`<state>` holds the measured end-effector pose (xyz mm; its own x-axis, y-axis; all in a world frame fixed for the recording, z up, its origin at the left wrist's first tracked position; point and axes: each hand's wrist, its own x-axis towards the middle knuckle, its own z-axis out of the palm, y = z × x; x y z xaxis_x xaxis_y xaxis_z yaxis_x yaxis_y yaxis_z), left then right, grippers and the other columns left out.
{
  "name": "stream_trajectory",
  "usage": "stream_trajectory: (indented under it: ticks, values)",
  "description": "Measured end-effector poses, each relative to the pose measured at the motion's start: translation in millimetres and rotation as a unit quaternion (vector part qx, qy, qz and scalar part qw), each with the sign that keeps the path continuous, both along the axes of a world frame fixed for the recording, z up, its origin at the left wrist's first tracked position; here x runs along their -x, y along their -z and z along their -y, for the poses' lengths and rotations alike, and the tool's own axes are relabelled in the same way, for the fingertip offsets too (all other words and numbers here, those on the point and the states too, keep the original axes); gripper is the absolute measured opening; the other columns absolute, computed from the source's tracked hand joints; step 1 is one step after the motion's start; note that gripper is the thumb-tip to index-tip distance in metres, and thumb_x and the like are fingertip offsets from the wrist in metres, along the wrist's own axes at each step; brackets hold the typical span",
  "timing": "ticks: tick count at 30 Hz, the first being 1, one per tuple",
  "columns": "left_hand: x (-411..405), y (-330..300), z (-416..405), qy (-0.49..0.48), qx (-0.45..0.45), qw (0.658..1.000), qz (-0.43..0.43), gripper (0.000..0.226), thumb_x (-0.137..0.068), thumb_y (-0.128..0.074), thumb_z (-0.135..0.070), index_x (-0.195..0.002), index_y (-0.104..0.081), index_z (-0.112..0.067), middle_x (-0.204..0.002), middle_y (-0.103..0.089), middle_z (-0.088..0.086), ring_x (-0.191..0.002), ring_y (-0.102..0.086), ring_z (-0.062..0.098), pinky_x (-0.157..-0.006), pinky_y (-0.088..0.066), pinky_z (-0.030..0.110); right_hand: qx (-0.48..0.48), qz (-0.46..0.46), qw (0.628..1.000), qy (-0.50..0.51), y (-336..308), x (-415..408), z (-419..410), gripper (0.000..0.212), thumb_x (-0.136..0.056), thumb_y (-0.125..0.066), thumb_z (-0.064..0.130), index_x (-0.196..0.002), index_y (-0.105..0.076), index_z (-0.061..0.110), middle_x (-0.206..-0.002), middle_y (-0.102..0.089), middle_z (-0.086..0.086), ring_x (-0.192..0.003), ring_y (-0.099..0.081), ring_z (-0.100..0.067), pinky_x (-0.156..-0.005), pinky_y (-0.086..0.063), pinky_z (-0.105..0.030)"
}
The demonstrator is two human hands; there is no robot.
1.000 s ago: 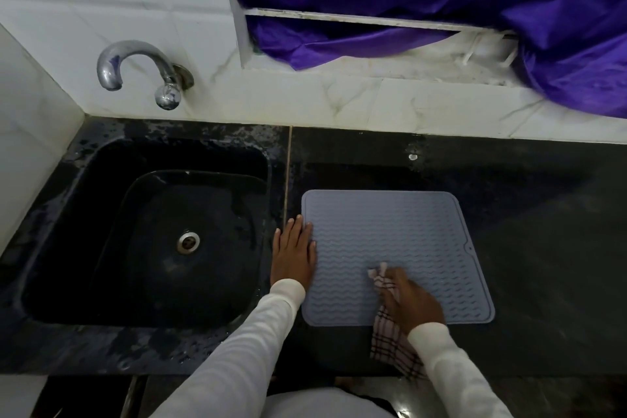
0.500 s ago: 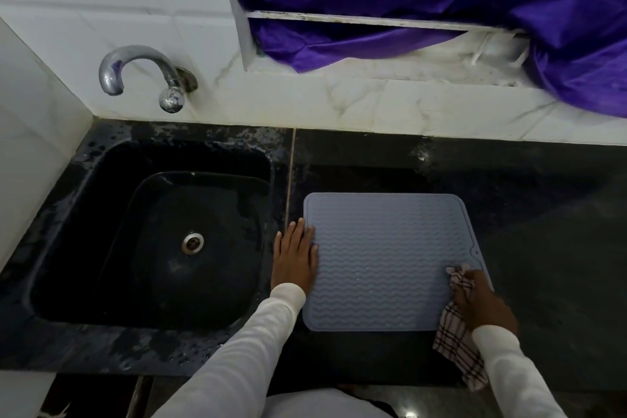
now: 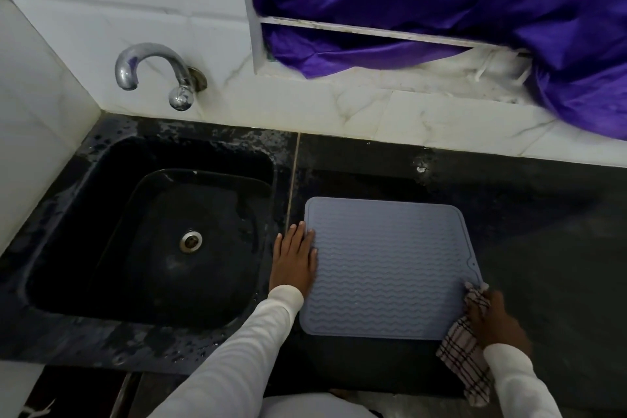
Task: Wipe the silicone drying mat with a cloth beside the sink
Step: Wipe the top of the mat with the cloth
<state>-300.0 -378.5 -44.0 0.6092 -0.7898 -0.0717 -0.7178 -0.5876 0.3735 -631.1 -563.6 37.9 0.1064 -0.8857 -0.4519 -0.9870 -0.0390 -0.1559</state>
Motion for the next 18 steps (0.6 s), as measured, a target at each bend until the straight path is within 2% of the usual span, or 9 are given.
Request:
stream_trajectory:
  ticks: [4, 6, 8, 9, 11, 12, 14, 16, 18]
  values:
    - [-0.5, 4.7, 0.8, 0.000, 0.006, 1.000, 0.000, 0.059, -0.100, -0.012, -0.046, -0.154, -0.025, -0.026, -0.163, -0.015, 0.000, -0.151, -0.008, 0.018, -0.121, 0.007, 0.039, -0.003, 0.008, 1.000, 0.003, -12.0, -11.3, -4.9, 0.046, -0.094, -0.043, 0.054, -0.126, -0.038, 0.021, -0.116, -0.060, -0.024, -0.101, -0.060, -0.040, -0.080, -0.043, -0.038]
    - [-1.0, 6.1, 1.3, -0.002, 0.011, 1.000, 0.007, 0.059, -0.100, -0.013, -0.045, -0.154, -0.026, -0.025, -0.163, -0.017, 0.000, -0.151, -0.009, 0.018, -0.121, 0.005, 0.040, -0.004, 0.077, 0.997, -0.029, -24.9, -30.6, -19.5, 0.040, -0.095, -0.049, 0.045, -0.129, -0.044, 0.024, -0.122, -0.061, -0.018, -0.105, -0.061, -0.038, -0.086, -0.047, -0.039]
    - [-1.4, 6.6, 1.8, -0.004, 0.012, 1.000, 0.014, 0.058, -0.101, -0.014, -0.044, -0.154, -0.027, -0.025, -0.163, -0.018, 0.000, -0.151, -0.011, 0.018, -0.122, 0.003, 0.041, -0.035, 0.193, 0.978, -0.064, -38.5, -58.2, -46.7, 0.026, -0.098, -0.052, 0.030, -0.123, -0.052, 0.035, -0.124, -0.063, -0.001, -0.106, -0.064, -0.028, -0.082, -0.055, -0.041]
    - [-1.1, 7.0, 2.1, -0.004, 0.013, 1.000, 0.015, 0.057, -0.101, -0.016, -0.044, -0.153, -0.029, -0.024, -0.162, -0.019, 0.000, -0.150, -0.012, 0.018, -0.122, 0.002, 0.041, -0.031, 0.218, 0.971, -0.093, -37.6, -70.8, -60.1, 0.027, -0.098, -0.052, 0.024, -0.122, -0.054, 0.037, -0.124, -0.063, 0.007, -0.107, -0.065, -0.021, -0.078, -0.056, -0.033]
    - [0.5, 6.7, 2.2, -0.005, 0.019, 1.000, 0.012, 0.057, -0.101, -0.018, -0.043, -0.151, -0.033, -0.023, -0.161, -0.024, 0.001, -0.150, -0.016, 0.019, -0.123, -0.003, 0.042, -0.025, 0.228, 0.958, -0.174, -30.4, -104.8, -84.9, 0.031, -0.097, -0.055, 0.026, -0.127, -0.054, 0.032, -0.120, -0.063, 0.013, -0.107, -0.064, -0.018, -0.075, -0.046, -0.011]
    - [0.4, 6.3, 2.6, -0.006, 0.027, 1.000, 0.011, 0.057, -0.100, -0.020, -0.043, -0.150, -0.037, -0.022, -0.160, -0.027, 0.002, -0.149, -0.019, 0.020, -0.123, -0.006, 0.043, -0.010, 0.209, 0.954, -0.213, -23.1, -123.9, -96.7, 0.034, -0.096, -0.054, 0.035, -0.129, -0.052, 0.030, -0.121, -0.064, 0.008, -0.108, -0.063, -0.022, -0.075, -0.042, -0.012]
    - [-0.7, 7.0, 4.2, -0.003, 0.038, 0.999, 0.011, 0.054, -0.100, -0.025, -0.040, -0.146, -0.045, -0.019, -0.157, -0.035, 0.004, -0.146, -0.028, 0.023, -0.121, -0.011, 0.044, -0.017, 0.183, 0.942, -0.281, -9.7, -157.4, -121.2, 0.042, -0.094, -0.046, 0.052, -0.132, -0.046, 0.034, -0.123, -0.064, 0.001, -0.108, -0.062, -0.027, -0.082, -0.046, -0.028]
    - [-2.8, 9.8, 4.3, 0.002, 0.052, 0.998, 0.019, 0.052, -0.098, -0.031, -0.037, -0.140, -0.052, -0.017, -0.151, -0.043, 0.008, -0.140, -0.039, 0.027, -0.117, -0.014, 0.045, -0.030, 0.142, 0.927, -0.347, 9.6, -177.9, -142.8, 0.047, -0.095, -0.038, 0.055, -0.138, -0.039, 0.034, -0.122, -0.063, -0.004, -0.104, -0.063, -0.031, -0.082, -0.049, -0.037]
    - [-3.4, 11.0, 3.8, -0.002, 0.059, 0.998, 0.025, 0.052, -0.097, -0.032, -0.037, -0.140, -0.052, -0.016, -0.151, -0.044, 0.009, -0.139, -0.040, 0.028, -0.117, -0.014, 0.045, -0.026, 0.081, 0.915, -0.394, 26.8, -178.3, -155.0, 0.051, -0.096, -0.032, 0.052, -0.143, -0.033, 0.030, -0.123, -0.062, -0.007, -0.102, -0.063, -0.032, -0.081, -0.051, -0.039]
